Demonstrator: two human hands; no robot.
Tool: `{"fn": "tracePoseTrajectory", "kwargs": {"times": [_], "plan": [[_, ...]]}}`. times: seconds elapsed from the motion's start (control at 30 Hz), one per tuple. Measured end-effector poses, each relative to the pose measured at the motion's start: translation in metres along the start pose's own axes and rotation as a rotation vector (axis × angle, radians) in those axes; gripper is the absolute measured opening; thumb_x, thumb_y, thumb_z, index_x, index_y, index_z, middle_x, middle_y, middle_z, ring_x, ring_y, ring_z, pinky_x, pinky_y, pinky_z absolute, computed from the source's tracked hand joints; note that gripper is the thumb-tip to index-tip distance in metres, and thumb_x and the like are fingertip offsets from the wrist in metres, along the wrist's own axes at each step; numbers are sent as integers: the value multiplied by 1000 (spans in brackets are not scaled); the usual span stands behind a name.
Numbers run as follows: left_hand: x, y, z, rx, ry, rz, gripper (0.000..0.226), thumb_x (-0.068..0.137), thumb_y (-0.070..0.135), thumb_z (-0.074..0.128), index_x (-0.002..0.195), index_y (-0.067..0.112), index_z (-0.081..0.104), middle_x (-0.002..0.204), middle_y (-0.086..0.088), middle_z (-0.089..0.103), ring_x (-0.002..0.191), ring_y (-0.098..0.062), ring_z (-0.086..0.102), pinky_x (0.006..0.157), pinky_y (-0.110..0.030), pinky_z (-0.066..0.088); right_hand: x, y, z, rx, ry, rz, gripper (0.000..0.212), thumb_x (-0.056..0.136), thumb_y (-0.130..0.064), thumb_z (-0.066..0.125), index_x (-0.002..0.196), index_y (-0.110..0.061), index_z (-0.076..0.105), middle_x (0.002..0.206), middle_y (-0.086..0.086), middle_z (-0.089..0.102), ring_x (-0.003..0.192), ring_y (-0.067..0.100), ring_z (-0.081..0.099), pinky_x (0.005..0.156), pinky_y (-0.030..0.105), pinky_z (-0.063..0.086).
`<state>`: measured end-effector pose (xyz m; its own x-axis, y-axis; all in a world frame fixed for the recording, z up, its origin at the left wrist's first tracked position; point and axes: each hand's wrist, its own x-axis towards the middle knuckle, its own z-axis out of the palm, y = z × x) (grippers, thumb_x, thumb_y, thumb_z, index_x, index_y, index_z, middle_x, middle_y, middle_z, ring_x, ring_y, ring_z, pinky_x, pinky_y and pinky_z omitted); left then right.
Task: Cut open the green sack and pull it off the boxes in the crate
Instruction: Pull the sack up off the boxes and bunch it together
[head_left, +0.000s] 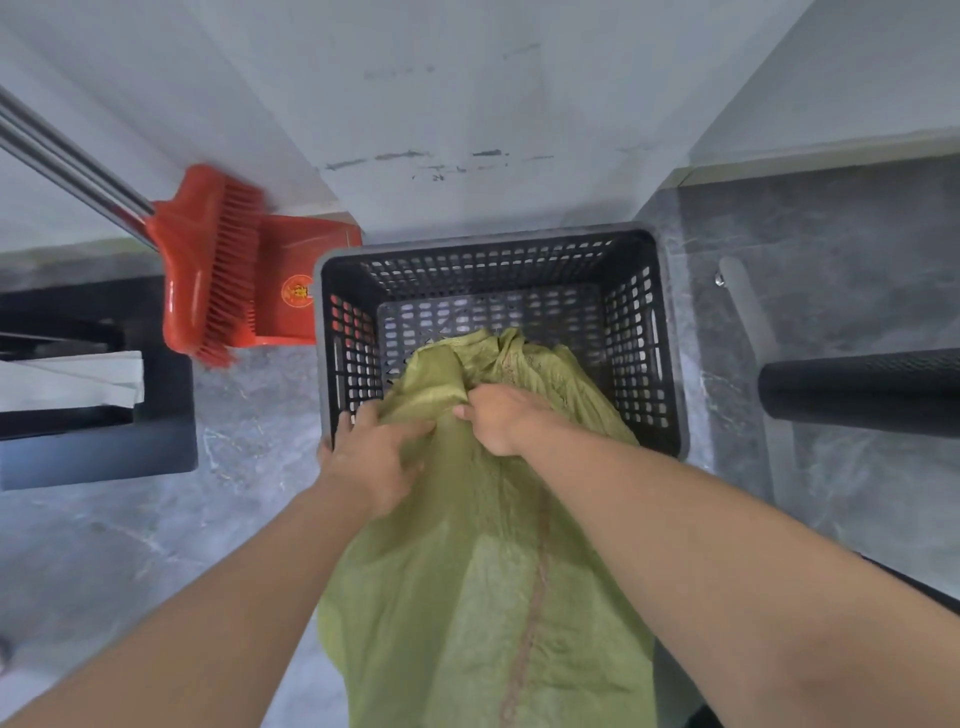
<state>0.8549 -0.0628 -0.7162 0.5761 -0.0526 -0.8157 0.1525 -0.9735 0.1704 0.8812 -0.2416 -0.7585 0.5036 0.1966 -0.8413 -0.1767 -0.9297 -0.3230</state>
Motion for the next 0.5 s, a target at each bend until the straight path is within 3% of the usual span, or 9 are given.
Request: {"fn": "tracePoseTrajectory", "kwargs": {"times": [0.07, 0.17, 0.27, 0.37, 0.43, 0.5], "plan": [[9, -9, 7, -131, -28, -18, 44, 102, 39, 59, 135, 65, 51, 168, -7, 19, 153, -36, 24, 127, -54, 19, 8, 0, -4, -36, 33, 16, 28, 109, -37, 47, 108, -14, 63, 115, 6, 64, 102, 24, 63, 79, 39, 50], [29, -12, 17, -161, -42, 17, 40, 107, 35, 47, 140, 58, 53, 171, -9, 13, 153, -38, 28, 129, -45, 16, 22, 3, -9, -94, 84, 44, 19, 106, -32, 54, 103, -16, 64, 118, 4, 66, 101, 22, 62, 74, 35, 46], [50, -9, 22, -77, -80, -10, 43, 108, 40, 37, 146, 59, 45, 172, -8, 10, 152, -40, 30, 128, -43, 18, 35, 8, -23, -35, 95, 64, 33, 105, -43, 54, 104, -14, 69, 113, 4, 69, 97, 23, 63, 77, 36, 50], [75, -13, 18, -16, -109, -26, 48, 106, 38, 34, 152, 52, 41, 169, -12, 18, 150, -39, 34, 127, -45, 22, 38, 17, -56, 37, 24, 59, 50, 99, -54, 57, 123, -13, 70, 133, 7, 66, 111, 29, 65, 99, 42, 52], [93, -15, 13, -27, -114, -47, 49, 105, 37, 34, 153, 49, 41, 164, -16, 25, 148, -39, 36, 126, -45, 24, 19, 26, -87, 62, -56, 71, 73, 95, -63, 57, 147, -13, 54, 157, 7, 47, 135, 32, 53, 111, 41, 43], [110, -16, 11, -77, -143, -116, 53, 103, 41, 35, 156, 42, 39, 163, -18, 26, 148, -41, 33, 126, -45, 23, -7, 34, -113, 149, -190, 148, 92, 92, -72, 55, 160, -15, 33, 168, 5, 27, 148, 33, 36, 110, 42, 38]]}}
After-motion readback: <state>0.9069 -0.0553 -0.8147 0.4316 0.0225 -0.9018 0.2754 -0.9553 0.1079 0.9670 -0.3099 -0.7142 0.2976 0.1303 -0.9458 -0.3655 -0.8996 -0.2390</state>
